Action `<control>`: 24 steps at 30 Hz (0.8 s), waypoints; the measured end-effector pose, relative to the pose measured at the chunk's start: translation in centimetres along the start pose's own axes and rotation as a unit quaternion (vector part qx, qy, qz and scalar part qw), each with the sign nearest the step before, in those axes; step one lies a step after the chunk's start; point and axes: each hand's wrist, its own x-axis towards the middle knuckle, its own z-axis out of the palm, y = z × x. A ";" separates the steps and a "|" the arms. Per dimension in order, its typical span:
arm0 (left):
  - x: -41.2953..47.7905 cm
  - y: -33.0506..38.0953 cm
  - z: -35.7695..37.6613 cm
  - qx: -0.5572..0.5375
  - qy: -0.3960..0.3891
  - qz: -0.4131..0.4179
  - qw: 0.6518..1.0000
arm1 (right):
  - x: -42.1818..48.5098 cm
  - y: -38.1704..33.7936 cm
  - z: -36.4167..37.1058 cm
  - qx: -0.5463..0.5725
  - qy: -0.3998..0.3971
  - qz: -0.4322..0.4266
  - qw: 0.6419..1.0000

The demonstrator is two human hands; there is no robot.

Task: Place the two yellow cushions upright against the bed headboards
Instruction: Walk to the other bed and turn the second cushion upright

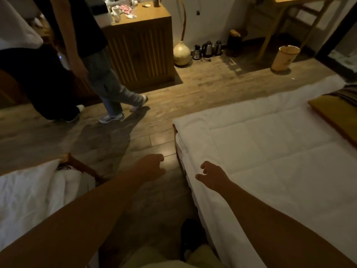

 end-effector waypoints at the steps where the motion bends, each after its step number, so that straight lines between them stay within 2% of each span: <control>1: 1.4 0.2 -1.1 -0.005 -0.001 -0.001 1.000 | 1.6 -0.5 -0.9 -0.004 -0.001 0.004 1.000; 10: 14.8 -1.9 -9.9 -0.001 -0.005 0.016 1.000 | 15.8 -7.2 -6.0 0.021 0.006 0.022 1.000; 16: 28.0 -5.4 -16.7 0.021 -0.004 0.044 0.999 | 27.9 -13.5 -8.4 0.012 -0.030 0.037 0.999; 24: 42.9 -8.0 -28.6 0.056 0.000 0.100 0.993 | 41.3 -20.8 -13.2 0.068 0.028 0.104 0.992</control>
